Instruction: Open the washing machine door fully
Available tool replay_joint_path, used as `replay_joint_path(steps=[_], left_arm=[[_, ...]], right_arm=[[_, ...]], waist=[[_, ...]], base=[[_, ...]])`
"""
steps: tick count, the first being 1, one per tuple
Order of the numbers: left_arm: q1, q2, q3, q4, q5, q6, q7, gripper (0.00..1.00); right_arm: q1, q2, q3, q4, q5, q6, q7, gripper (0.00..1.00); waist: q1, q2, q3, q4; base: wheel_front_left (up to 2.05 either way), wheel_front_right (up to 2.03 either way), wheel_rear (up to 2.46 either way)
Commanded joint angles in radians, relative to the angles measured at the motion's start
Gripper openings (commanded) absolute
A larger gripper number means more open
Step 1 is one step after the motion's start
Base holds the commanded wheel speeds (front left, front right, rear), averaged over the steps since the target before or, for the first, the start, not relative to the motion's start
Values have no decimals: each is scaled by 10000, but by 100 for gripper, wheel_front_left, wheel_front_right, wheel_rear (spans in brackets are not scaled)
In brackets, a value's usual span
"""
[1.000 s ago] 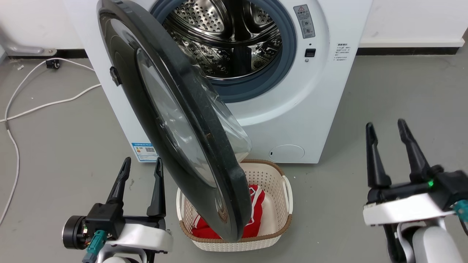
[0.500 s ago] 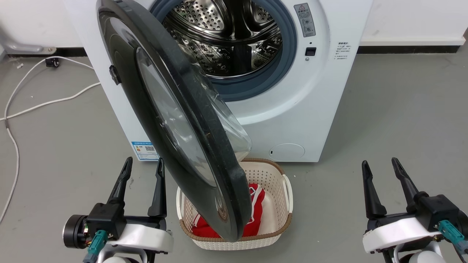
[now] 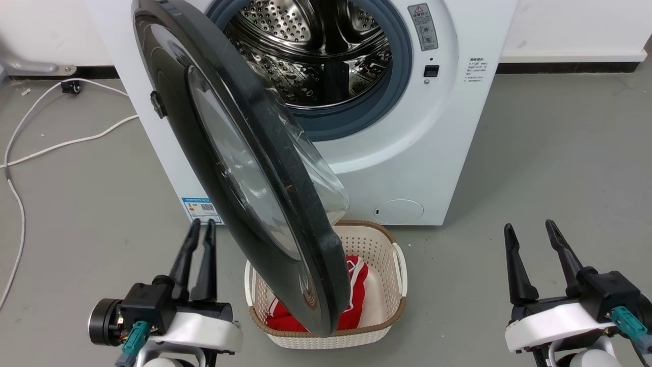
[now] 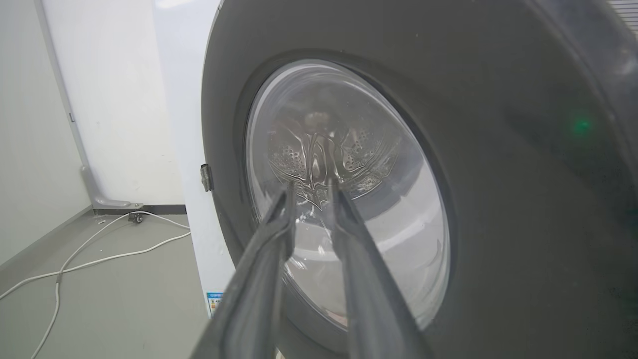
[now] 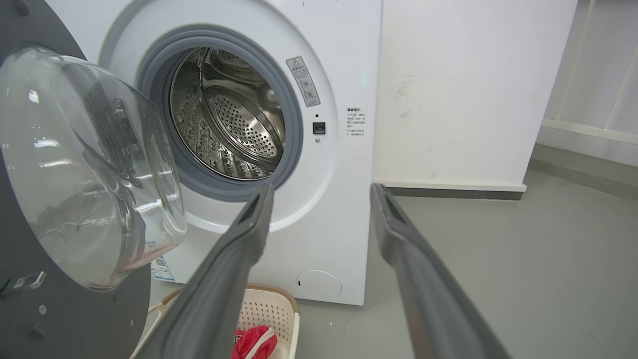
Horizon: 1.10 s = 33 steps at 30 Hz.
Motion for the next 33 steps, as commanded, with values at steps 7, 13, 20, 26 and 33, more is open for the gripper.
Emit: replay_joint_path(steps=[7, 13, 20, 26, 33], left_arm=[[-52, -4, 45, -86, -41, 39, -24, 0], [-413, -4, 232, -860, 29, 111, -24, 0], [-1015, 0, 387, -2804, 275, 10, -22, 0], [-1450, -2, 310, -4590, 279, -7, -22, 0], [-1522, -3, -726, -5706, 116, -196, -21, 0]], right_arm=[[-110, 33, 19, 16, 79, -7, -13, 100], [-122, 33, -8, 2, 134, -7, -13, 100], [-166, 32, -55, 64, 154, -7, -13, 100], [-186, 32, -61, 110, 149, -7, -14, 100], [-145, 32, -32, 79, 190, -7, -14, 100]], waist=[[0, 0, 20, -7], [0, 0, 65, 13], [0, 0, 96, 63], [0, 0, 114, 46], [0, 0, 65, -21]], base=[[0, 0, 0], [0, 0, 0], [0, 0, 0], [0, 0, 0], [0, 0, 0]])
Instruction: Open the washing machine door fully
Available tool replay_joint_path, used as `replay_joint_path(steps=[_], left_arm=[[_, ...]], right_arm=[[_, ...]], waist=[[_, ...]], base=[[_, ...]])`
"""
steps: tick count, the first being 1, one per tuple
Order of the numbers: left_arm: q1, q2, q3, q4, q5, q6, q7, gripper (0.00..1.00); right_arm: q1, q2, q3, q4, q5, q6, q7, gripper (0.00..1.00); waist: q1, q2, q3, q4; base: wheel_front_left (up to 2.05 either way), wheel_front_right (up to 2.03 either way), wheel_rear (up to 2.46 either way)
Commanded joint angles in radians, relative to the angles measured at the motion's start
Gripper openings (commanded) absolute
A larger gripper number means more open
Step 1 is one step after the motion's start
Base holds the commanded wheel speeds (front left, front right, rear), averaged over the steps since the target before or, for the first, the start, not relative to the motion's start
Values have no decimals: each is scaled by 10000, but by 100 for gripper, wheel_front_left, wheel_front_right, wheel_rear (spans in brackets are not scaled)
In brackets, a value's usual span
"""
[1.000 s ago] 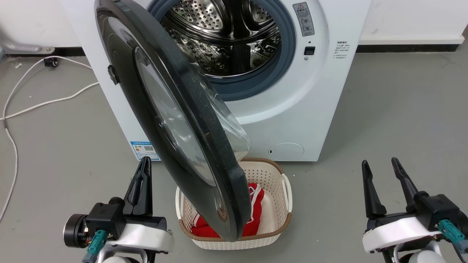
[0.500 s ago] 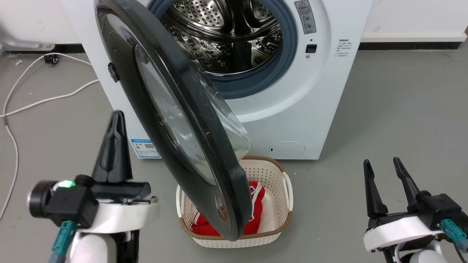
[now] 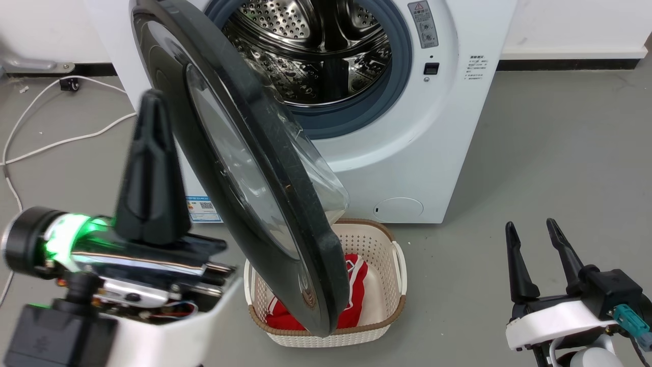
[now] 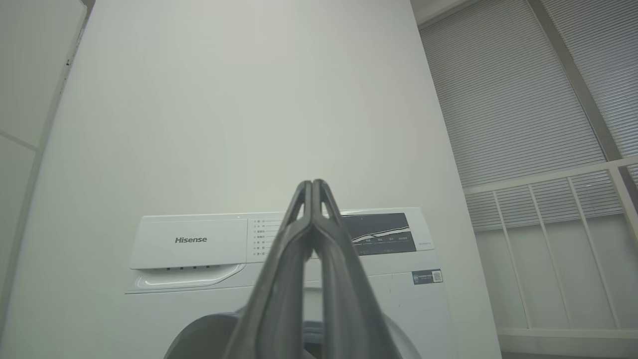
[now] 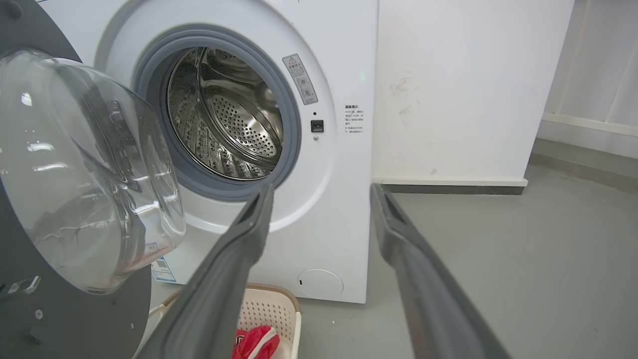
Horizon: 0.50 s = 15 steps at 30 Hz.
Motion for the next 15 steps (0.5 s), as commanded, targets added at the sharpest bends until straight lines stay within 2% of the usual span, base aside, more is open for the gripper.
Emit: replay_joint_path(steps=[1, 9, 15], left_arm=[[101, -5, -352, -44, -103, -90, -19, 0], [622, 37, -2736, 601, -578, -408, 221, 0], [1247, 270, -4080, 1297, -1303, -475, 1387, 0]], right_arm=[[-45, 30, 3, -16, 48, -7, -14, 100], [135, 31, -68, 34, 117, -7, -14, 100], [188, 31, -73, 94, 138, -7, -14, 100]], waist=[[-1, 0, -19, -23], [-1, 0, -74, 19], [-1, 0, -122, 91]], base=[[0, 0, 0], [0, 0, 0], [0, 0, 0]])
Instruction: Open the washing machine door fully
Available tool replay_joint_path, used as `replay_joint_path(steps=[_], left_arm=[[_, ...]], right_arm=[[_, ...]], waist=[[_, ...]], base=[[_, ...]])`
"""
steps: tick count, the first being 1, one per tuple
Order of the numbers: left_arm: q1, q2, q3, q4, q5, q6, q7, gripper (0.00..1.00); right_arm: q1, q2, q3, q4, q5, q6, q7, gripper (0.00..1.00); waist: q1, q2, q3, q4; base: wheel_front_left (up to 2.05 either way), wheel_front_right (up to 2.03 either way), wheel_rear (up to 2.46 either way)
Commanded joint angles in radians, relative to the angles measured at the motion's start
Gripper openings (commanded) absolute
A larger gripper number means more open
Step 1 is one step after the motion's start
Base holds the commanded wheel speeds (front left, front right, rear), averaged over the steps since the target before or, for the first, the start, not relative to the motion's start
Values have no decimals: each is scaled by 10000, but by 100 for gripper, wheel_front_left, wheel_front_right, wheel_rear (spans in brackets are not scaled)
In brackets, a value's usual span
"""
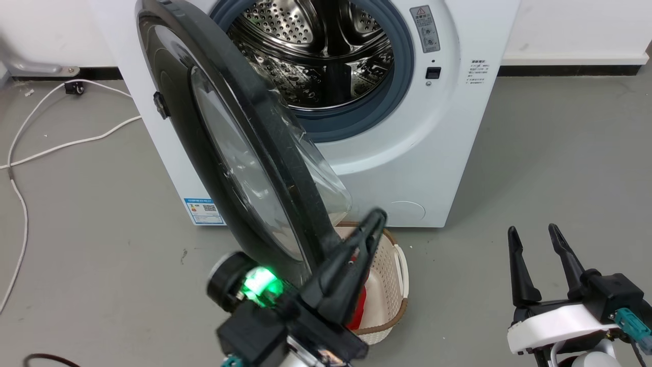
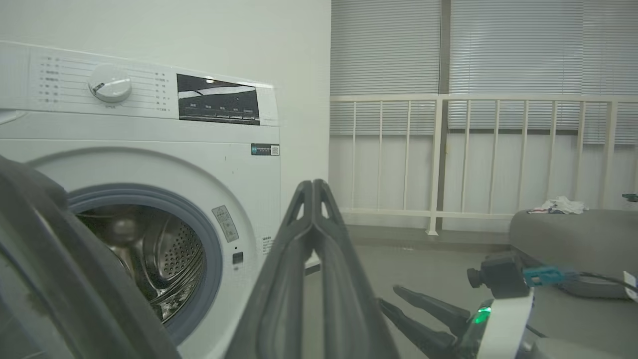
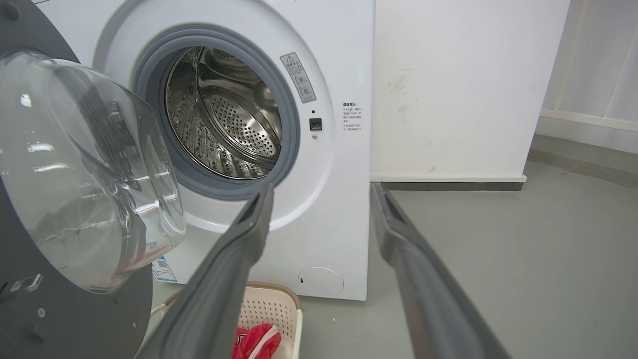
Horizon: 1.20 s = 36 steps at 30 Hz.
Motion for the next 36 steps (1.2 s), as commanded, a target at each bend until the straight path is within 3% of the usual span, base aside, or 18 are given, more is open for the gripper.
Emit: replay_joint_path(steps=[1, 11, 23, 36], left_arm=[[294, 125, -238, 216, -221, -35, 391, 0], [983, 440, -830, 1320, -533, 75, 1685, 0], [-71, -1, -489, 3331, -464, 698, 364, 0], [-423, 51, -83, 4432, -397, 1150, -553, 0]], right_arm=[[100, 29, 15, 32, 64, -5, -14, 100], [50, 28, 67, 153, 128, -5, -10, 100], [-151, 28, 198, 379, 235, -7, -10, 100], [-154, 29, 220, 527, 346, -5, -12, 100]], waist=[[0, 0, -10, 25], [0, 0, 72, 101], [0, 0, 168, -104], [0, 0, 182, -157]], base=[[0, 0, 0], [0, 0, 0], [0, 0, 0], [0, 0, 0]])
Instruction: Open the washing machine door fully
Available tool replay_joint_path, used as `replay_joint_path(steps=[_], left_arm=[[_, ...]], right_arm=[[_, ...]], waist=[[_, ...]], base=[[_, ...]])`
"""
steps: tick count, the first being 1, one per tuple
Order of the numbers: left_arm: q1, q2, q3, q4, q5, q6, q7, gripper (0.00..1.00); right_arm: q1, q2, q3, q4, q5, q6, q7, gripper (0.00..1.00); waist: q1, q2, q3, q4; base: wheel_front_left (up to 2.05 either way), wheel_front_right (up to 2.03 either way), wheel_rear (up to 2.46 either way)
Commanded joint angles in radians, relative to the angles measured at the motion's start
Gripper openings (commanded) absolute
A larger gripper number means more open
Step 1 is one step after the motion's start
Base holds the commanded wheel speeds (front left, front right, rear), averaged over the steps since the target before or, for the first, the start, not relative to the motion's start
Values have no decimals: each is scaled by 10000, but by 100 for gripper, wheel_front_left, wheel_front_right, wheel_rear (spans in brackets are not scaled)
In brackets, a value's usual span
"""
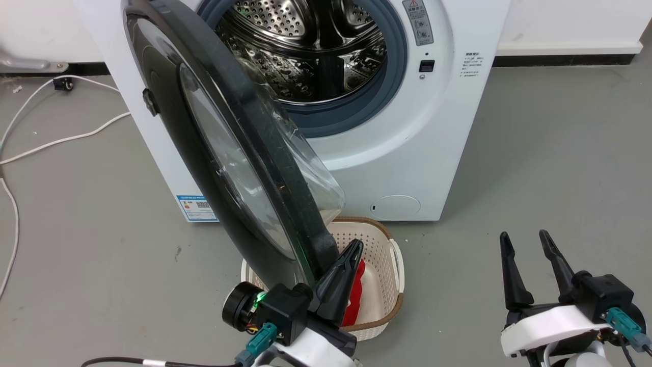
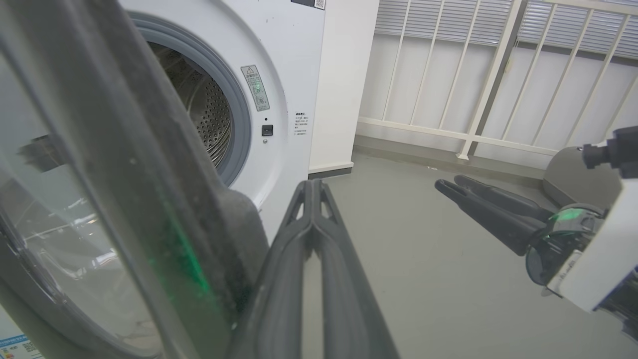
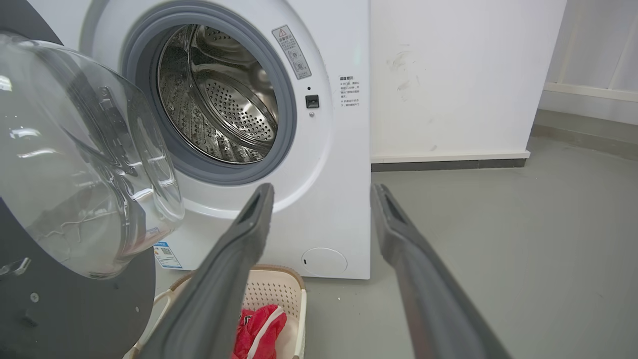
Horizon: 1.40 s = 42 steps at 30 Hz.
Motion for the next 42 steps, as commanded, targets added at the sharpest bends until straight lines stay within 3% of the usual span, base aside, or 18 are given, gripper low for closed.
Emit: replay_joint_path(steps=[1, 20, 42], left_arm=[[-133, 79, 125, 108, 31, 106, -69, 0], [1436, 742, 447, -587, -51, 932, -156, 0], [2352, 1580, 769, -2002, 208, 1509, -138, 0]], right_arm=[[-73, 28, 24, 43, 40, -5, -12, 100], [221, 26, 106, 157, 204, -5, 6, 100], [344, 25, 73, 176, 399, -5, 26, 100]], waist=[[0, -1, -5, 28], [0, -1, -339, 528], [0, -1, -295, 2426]], base=[[0, 0, 0], [0, 0, 0], [0, 0, 0]])
